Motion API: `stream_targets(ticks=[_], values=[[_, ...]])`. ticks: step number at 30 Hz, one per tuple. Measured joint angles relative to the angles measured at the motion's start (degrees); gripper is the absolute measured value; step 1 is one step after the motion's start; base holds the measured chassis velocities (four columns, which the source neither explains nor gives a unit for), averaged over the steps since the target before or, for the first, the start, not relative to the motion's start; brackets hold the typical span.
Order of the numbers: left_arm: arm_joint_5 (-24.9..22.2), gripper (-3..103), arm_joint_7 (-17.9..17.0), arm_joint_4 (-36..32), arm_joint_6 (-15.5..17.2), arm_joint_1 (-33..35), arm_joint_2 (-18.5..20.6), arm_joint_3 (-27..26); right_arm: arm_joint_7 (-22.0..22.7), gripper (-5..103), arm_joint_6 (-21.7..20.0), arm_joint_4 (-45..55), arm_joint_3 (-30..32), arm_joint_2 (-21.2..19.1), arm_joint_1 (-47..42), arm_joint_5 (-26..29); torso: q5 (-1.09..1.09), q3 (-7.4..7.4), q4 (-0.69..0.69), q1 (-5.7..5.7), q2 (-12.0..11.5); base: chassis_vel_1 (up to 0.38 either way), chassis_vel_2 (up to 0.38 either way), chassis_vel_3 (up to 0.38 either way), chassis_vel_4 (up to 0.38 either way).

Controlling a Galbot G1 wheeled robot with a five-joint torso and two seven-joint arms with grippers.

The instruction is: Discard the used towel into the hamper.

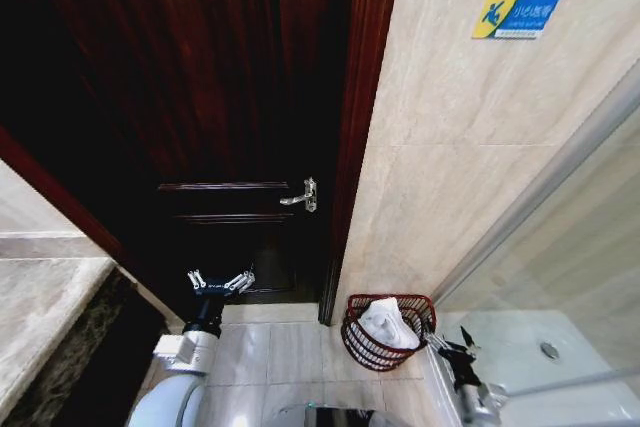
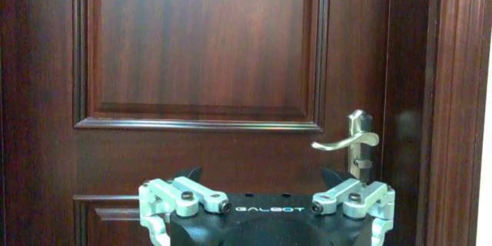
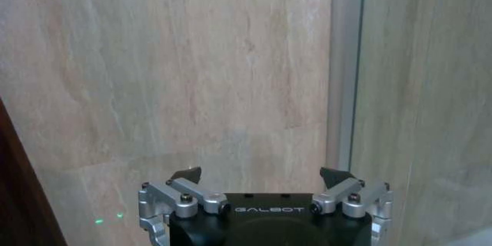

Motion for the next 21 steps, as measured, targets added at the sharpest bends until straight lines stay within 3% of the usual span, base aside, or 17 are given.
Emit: stream_targets(ticks=[6, 11, 16, 21], values=[[0.0, 100, 0.0, 0.0, 0.0, 0.0, 0.0, 0.0, 0.6, 100, -2.9, 0.7, 1.6, 1.5, 3.1, -0.5, -0.03, 0.00, 0.00, 0.00, 0.0, 0.000, 0.000, 0.000, 0.000], [0.0, 100, 0.0, 0.0, 0.0, 0.0, 0.0, 0.0, 2.5, 100, -5.1, 1.8, 2.7, 5.3, 6.4, -5.5, 0.02, 0.00, 0.01, 0.00, 0.0, 0.000, 0.000, 0.000, 0.000], [0.0, 100, 0.0, 0.0, 0.0, 0.0, 0.0, 0.0, 4.5, 100, -6.6, 5.9, 4.4, 6.0, 7.2, -8.2, -0.02, 0.00, 0.00, 0.00, 0.0, 0.000, 0.000, 0.000, 0.000], [0.0, 100, 0.0, 0.0, 0.0, 0.0, 0.0, 0.0, 2.3, 100, -8.9, 12.0, 2.3, 6.0, 4.1, -8.2, 0.01, 0.00, 0.00, 0.00, 0.0, 0.000, 0.000, 0.000, 0.000]])
